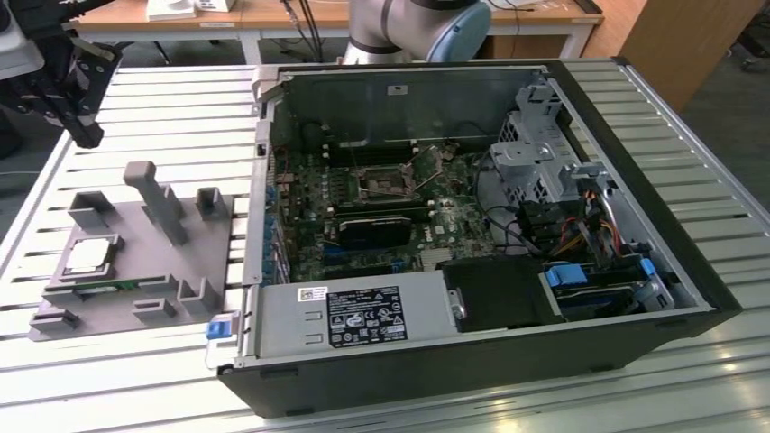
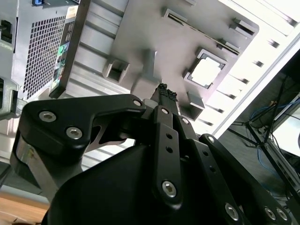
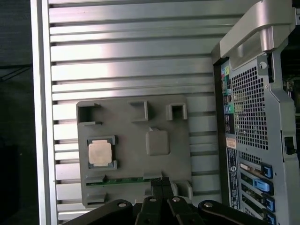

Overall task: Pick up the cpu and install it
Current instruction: 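Reach for the cpu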

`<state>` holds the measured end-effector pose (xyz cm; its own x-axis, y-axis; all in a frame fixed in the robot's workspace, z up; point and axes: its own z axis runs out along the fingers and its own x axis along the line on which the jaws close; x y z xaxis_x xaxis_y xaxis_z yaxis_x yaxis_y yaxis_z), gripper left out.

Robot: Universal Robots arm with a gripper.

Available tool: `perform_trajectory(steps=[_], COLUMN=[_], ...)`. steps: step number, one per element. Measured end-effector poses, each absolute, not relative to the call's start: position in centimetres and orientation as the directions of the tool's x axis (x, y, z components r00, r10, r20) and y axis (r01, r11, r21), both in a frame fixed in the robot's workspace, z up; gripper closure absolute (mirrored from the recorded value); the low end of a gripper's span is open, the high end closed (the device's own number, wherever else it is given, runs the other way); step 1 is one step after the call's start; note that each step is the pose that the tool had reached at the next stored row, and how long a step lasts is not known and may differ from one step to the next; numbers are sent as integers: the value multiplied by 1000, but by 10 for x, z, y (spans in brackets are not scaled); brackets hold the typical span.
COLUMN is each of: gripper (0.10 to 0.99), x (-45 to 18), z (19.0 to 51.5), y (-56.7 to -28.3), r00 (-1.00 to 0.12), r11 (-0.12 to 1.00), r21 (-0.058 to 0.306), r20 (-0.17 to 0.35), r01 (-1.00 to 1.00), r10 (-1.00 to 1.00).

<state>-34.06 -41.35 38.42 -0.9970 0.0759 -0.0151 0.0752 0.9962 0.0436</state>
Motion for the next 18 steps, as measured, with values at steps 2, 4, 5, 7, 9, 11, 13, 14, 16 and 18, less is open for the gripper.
perform_trajectory(steps=[2, 4, 5, 7, 9, 11, 13, 14, 16, 18], gripper=[980, 980, 980, 980, 980, 980, 980, 980, 980, 980], x=[-343, -347, -348, -353, -358, -362, -365, -367, -371, -375], z=[384, 384, 384, 384, 384, 383, 383, 383, 382, 382], y=[-414, -414, -414, -414, -415, -415, -415, -415, -415, -415], r00=[-997, -997, -997, -997, -997, -997, -997, -997, -997, -997], r11=[996, 996, 996, 996, 996, 996, 996, 996, 996, 996], r21=[44, 44, 44, 44, 44, 44, 44, 44, 44, 44], r20=[-15, -15, -15, -15, -15, -15, -15, -15, -14, -14], r01=[75, 75, 75, 75, 75, 75, 75, 75, 75, 75], r10=[76, 76, 76, 76, 76, 76, 76, 76, 76, 76])
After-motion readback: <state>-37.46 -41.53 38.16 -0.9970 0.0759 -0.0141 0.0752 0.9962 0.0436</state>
